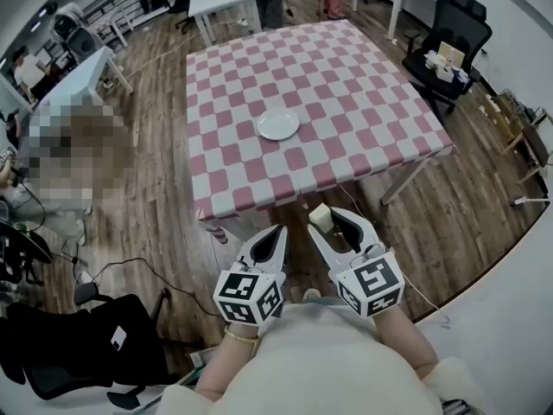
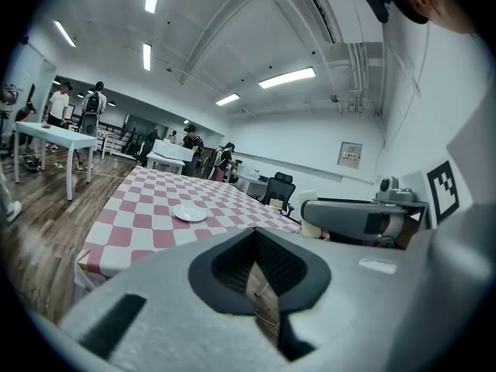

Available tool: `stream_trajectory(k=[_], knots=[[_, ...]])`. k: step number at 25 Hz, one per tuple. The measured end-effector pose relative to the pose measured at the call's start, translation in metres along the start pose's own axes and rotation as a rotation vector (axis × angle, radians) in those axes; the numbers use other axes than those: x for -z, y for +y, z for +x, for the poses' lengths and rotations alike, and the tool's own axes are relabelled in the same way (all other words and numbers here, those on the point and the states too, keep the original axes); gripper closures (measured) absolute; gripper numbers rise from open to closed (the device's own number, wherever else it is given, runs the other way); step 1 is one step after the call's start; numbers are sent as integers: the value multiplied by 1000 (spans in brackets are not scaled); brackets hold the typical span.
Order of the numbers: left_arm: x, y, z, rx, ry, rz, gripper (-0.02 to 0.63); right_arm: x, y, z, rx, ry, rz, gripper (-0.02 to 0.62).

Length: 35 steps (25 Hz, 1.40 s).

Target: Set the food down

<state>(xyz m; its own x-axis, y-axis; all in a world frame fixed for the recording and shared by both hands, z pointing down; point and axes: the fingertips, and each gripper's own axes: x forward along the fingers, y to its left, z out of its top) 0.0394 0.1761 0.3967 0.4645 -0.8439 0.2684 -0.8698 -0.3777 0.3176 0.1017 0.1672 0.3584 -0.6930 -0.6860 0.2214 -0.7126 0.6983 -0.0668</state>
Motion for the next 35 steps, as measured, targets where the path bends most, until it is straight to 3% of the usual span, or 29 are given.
stream_trajectory(k=[20,35], knots=[[-3,-4,10,-20,-18,-25,606,0,-13,3,-9,17,5,423],[-4,16,27,-41,-5,-50,606,-5,-32,25,-6,17,30,423]])
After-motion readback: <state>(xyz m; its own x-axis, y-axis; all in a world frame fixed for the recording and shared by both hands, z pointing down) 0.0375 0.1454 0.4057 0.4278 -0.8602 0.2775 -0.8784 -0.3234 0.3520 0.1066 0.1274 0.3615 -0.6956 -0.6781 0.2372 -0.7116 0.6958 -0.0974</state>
